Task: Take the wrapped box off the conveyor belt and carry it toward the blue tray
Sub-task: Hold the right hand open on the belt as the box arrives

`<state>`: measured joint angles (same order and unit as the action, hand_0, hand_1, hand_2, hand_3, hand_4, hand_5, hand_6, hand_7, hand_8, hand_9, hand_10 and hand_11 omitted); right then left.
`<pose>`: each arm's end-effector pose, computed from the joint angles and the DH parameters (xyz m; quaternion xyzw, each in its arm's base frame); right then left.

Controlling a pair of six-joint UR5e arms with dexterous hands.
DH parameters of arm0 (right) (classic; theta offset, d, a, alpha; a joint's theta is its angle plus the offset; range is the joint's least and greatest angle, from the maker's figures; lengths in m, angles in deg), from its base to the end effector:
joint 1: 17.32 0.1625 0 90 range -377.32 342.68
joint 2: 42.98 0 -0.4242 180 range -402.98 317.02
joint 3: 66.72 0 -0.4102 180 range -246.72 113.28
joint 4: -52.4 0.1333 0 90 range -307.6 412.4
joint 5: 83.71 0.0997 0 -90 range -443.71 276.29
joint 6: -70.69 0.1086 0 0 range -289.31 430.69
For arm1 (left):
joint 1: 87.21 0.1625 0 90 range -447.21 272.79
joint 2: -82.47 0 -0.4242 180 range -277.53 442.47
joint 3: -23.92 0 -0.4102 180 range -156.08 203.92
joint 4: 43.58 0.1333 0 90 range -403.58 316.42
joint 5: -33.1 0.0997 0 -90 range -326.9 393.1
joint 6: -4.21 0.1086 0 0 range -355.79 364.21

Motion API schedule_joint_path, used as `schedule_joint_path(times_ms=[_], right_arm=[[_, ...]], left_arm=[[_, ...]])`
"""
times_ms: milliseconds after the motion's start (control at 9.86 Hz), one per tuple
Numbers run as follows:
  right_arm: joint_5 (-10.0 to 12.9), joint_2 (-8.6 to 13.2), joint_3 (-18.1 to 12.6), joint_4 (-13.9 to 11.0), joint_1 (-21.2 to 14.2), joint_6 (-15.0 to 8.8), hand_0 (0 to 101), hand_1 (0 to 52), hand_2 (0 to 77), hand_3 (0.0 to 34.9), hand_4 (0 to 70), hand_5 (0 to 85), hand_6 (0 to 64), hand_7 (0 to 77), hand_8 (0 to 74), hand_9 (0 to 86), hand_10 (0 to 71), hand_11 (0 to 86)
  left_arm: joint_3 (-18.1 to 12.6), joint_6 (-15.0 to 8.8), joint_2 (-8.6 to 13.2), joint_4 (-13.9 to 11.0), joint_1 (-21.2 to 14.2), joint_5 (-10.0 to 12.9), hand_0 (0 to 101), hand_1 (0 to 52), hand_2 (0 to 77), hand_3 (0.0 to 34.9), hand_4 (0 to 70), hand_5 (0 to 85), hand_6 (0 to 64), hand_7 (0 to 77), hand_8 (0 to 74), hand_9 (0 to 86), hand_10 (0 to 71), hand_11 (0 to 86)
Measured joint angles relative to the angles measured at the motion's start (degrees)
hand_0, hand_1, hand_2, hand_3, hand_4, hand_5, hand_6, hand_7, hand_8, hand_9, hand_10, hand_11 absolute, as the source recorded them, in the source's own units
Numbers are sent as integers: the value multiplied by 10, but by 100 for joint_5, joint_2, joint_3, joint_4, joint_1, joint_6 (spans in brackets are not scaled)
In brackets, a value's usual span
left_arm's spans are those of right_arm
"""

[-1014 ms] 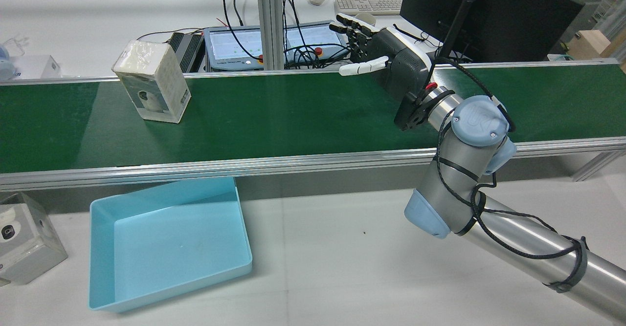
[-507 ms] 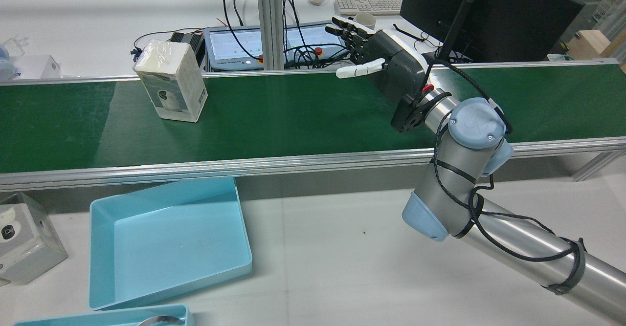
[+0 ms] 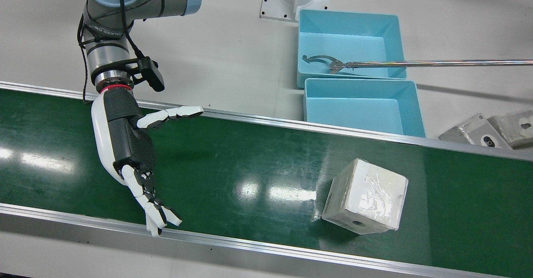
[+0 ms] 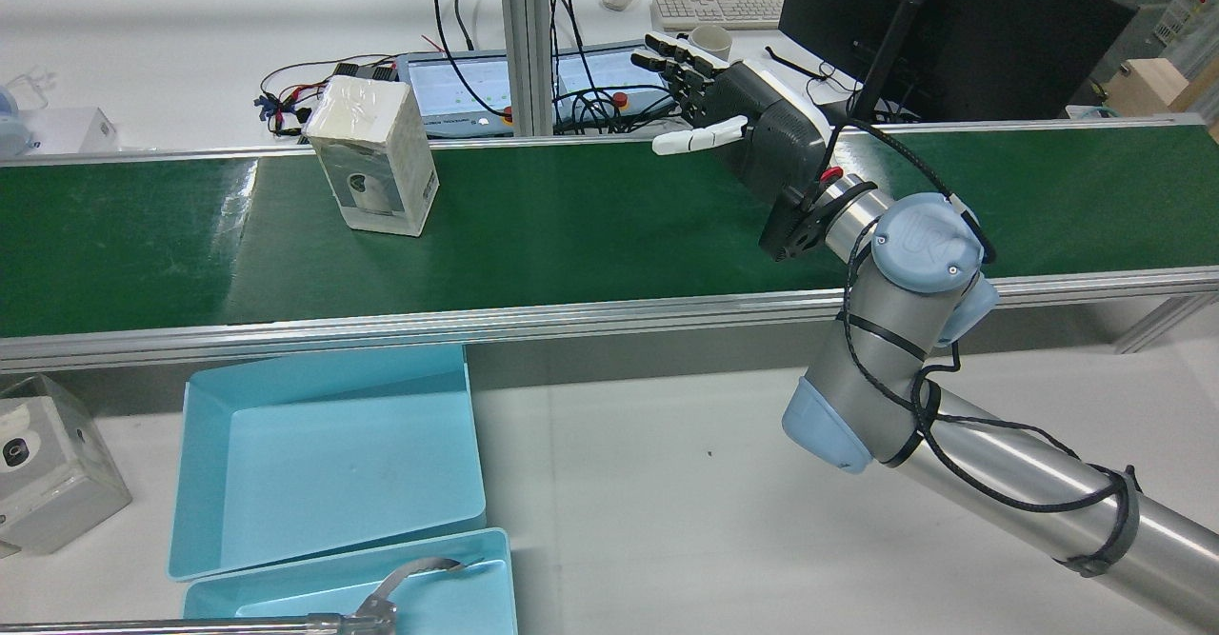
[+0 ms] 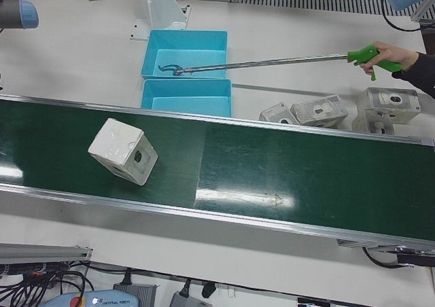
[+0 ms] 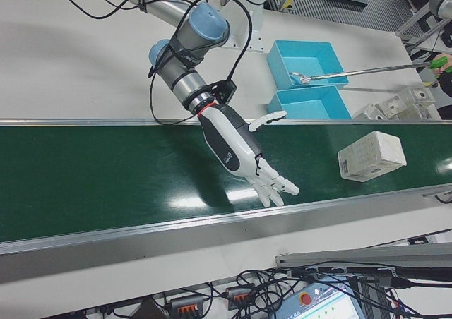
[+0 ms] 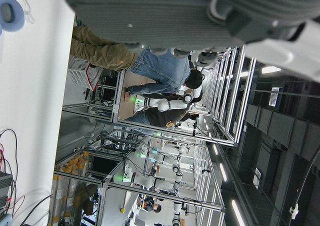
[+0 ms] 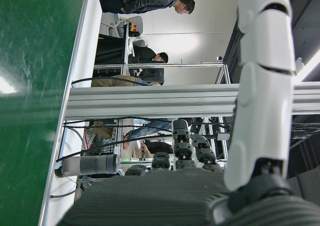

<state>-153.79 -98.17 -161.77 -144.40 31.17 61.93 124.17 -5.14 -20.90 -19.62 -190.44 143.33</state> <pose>-0.3298 -0.6296 0.2996 -0.1401 -0.8152 0.5530 0.1001 -0.2249 -0.5381 0.5112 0.1010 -0.6979 0.7089 0.0153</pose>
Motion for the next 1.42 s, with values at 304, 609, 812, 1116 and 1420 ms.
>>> schedule_joint_path(times_ms=[304,609,812,1116,1420], right_arm=[[31,1,19,0,-103,-30,467,131,125,13,71,76,44,142,33,38,0,11],[158,7,34,8,-245,-114,467,142,125,3,71,76,38,142,33,38,0,11],[182,-2,41,10,-265,-124,467,142,125,2,71,76,38,142,33,38,0,11],[190,-1,47,10,-270,-124,467,142,136,2,71,76,44,142,33,38,0,11],[196,2,48,10,-270,-119,467,136,131,1,82,82,38,153,33,49,0,11]], left_arm=[[0,0,0,0,0,0,0,0,5,0,5,11,5,5,5,0,0,5],[0,0,0,0,0,0,0,0,11,0,5,11,5,5,5,0,5,5],[0,0,0,0,0,0,0,0,11,0,0,11,0,5,5,5,0,5],[0,0,0,0,0,0,0,0,5,0,0,11,5,5,5,5,0,5],[0,0,0,0,0,0,0,0,5,0,5,11,5,5,5,0,5,5]])
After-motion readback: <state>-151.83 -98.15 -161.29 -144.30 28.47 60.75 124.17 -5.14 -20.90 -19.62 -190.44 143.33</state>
